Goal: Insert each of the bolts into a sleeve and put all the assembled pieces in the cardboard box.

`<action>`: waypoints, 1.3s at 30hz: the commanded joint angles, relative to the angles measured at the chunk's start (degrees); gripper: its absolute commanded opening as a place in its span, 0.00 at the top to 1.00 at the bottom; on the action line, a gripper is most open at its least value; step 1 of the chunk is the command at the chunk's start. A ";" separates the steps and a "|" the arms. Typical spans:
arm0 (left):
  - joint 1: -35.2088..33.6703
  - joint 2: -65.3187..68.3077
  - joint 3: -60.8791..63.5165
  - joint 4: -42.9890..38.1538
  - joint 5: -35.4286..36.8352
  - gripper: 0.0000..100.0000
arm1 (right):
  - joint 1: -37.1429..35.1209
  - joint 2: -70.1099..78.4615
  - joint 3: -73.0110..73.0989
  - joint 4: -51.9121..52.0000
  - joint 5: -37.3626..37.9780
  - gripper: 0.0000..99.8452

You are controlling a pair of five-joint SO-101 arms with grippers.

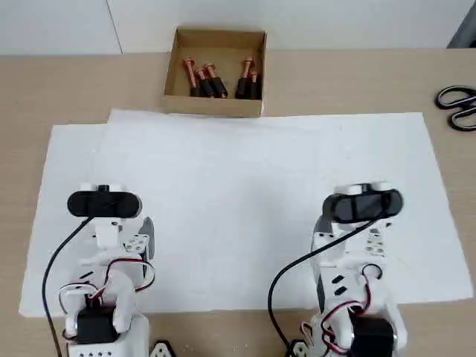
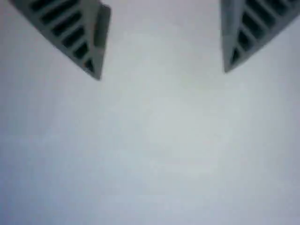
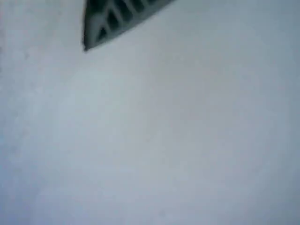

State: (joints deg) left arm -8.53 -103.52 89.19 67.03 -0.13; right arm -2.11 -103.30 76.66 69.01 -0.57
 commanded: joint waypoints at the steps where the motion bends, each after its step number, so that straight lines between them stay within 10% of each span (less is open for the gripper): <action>1: -0.26 -0.44 1.27 -1.49 -0.18 0.84 | 0.04 -0.66 1.14 -1.01 0.44 0.81; 39: -0.26 -0.44 2.77 -1.32 -0.18 0.84 | -0.04 -0.75 15.65 -2.24 0.18 0.81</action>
State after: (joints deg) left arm -8.53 -103.52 92.18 67.03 -0.13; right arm -1.93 -103.30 92.48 67.78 -0.57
